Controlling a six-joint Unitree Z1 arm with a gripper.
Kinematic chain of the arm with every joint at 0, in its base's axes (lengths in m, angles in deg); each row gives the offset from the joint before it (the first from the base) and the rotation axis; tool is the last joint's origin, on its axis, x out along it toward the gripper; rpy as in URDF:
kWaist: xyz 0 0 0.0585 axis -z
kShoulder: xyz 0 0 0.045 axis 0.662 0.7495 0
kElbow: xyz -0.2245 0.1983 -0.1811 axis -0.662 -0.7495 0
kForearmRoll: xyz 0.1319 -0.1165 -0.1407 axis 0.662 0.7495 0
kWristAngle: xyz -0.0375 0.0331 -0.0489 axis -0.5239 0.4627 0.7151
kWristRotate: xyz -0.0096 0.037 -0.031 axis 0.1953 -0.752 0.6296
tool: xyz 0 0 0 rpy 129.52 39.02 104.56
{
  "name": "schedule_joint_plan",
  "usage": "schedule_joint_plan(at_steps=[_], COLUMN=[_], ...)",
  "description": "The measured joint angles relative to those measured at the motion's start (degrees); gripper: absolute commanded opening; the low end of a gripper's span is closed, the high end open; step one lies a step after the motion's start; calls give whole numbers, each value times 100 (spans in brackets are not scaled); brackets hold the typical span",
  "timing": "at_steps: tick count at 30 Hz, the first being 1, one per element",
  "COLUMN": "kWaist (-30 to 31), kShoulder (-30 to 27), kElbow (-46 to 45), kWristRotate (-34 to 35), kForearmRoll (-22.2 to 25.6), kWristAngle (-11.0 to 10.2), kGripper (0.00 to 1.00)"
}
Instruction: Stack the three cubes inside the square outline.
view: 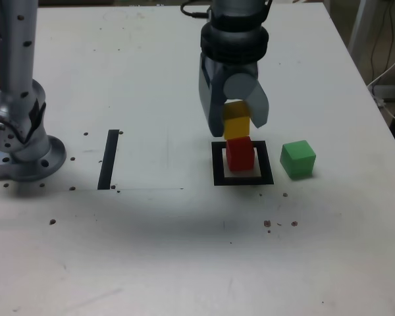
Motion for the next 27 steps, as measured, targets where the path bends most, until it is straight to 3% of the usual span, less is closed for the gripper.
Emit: schedule_joint_plan(at_steps=[14, 27], kWaist=[0, 0], kShoulder=[287, 446], kElbow=[-78, -52], kWristRotate=[8, 13], kForearmRoll=[-244, -228], kWristAngle=[-7, -59], kGripper=[27, 50])
